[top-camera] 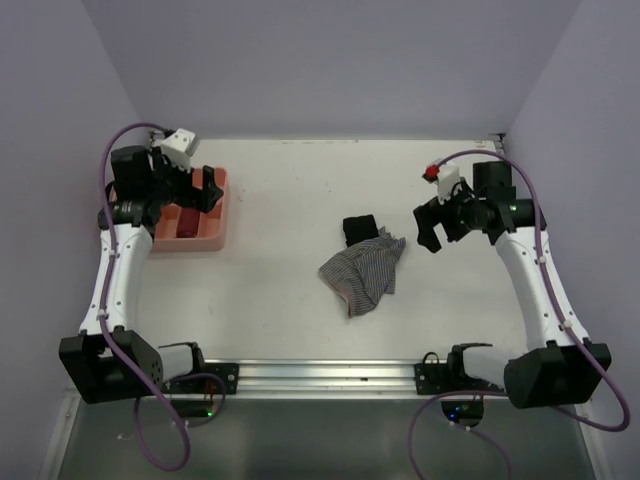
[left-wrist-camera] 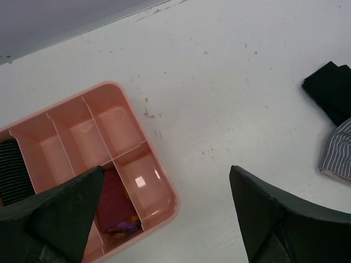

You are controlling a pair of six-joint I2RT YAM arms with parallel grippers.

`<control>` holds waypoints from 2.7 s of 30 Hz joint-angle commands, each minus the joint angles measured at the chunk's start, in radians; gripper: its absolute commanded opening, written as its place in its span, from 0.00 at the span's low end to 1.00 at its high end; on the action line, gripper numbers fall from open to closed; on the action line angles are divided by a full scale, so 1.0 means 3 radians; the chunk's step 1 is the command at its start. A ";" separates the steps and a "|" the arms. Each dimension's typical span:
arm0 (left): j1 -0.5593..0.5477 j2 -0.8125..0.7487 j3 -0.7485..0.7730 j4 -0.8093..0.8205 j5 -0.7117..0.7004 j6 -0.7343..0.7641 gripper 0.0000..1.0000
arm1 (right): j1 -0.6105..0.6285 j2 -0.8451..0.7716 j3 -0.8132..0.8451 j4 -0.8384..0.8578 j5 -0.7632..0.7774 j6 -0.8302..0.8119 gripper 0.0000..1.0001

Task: Roll the underwear
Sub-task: Flatten the underwear

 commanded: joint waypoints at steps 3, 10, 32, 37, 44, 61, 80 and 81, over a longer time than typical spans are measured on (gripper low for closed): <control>-0.0100 0.0106 0.0111 -0.0172 0.0231 0.0410 1.00 | 0.0336 -0.0008 -0.0050 0.0018 0.0035 0.0020 0.99; -0.0571 0.0260 0.0009 -0.0167 0.0403 0.0595 1.00 | 0.0949 0.0707 0.0261 0.0519 0.0464 0.0699 0.96; -0.2969 0.1410 -0.0641 0.1510 -0.0756 0.0340 0.88 | 0.1170 0.2938 0.1535 0.0591 0.1033 0.1227 0.84; -0.3138 0.1753 -0.0590 0.1505 -0.0924 0.0304 0.75 | 0.1170 0.2964 0.1504 0.0556 0.1007 0.1207 0.53; -0.3158 0.1841 -0.0584 0.1122 -0.1027 0.0354 0.08 | 0.0956 0.2800 0.1458 0.0556 0.1068 0.1105 0.00; -0.3153 0.0996 -0.1285 0.0676 -0.1399 0.1167 0.00 | 0.0096 0.2820 0.1677 0.0923 0.1687 0.0072 0.00; -0.2294 0.0394 -0.0323 -0.0773 0.0297 0.2618 0.59 | 0.0371 0.1752 0.1742 -0.0457 -0.0608 -0.0433 0.56; -0.2309 0.0368 -0.0384 -0.0867 0.0444 0.2787 0.57 | 0.0580 0.1661 0.1598 -0.0416 -0.0639 -0.0576 0.55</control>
